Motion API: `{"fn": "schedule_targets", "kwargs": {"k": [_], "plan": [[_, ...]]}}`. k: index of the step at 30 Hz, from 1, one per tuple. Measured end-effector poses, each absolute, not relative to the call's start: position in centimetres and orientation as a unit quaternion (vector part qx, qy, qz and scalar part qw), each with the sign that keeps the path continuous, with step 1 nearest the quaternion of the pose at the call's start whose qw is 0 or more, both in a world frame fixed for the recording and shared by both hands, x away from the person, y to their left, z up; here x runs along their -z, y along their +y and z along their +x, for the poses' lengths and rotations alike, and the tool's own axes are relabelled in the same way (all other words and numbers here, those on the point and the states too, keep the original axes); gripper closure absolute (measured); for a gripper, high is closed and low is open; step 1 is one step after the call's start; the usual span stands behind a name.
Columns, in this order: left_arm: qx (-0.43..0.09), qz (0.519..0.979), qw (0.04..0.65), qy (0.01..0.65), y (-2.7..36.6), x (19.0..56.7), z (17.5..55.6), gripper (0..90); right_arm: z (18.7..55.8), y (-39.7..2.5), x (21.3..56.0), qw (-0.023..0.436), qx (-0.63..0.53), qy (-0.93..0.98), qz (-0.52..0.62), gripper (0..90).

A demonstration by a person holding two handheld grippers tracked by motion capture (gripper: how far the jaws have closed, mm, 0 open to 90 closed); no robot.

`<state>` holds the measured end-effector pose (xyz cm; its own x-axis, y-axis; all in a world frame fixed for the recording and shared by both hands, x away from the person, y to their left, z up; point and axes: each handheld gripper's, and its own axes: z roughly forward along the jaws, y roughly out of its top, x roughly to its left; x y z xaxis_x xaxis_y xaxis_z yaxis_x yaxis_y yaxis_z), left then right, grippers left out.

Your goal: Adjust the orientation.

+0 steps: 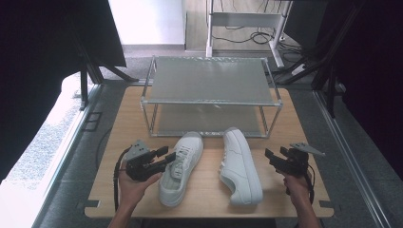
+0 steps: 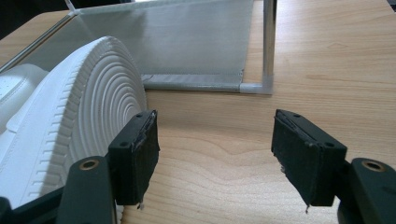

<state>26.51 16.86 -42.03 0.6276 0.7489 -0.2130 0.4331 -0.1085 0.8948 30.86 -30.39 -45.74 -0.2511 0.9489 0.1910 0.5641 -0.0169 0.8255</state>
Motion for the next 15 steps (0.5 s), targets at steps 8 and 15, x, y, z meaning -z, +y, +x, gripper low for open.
{"fn": "schedule_targets", "kwargs": {"k": [8, 15], "plan": [[-0.095, 0.718, 0.531, 0.440, 18.4, 43.2, 27.8, 43.5, 30.4, -29.0, 44.6, 0.252, -0.414, 0.669, 0.564, 31.8], [-0.087, 0.704, 0.541, 0.452, 19.1, 43.2, 27.9, 39.6, 29.7, -27.7, 43.2, 0.245, -0.427, 0.703, 0.513, 46.8]]}}
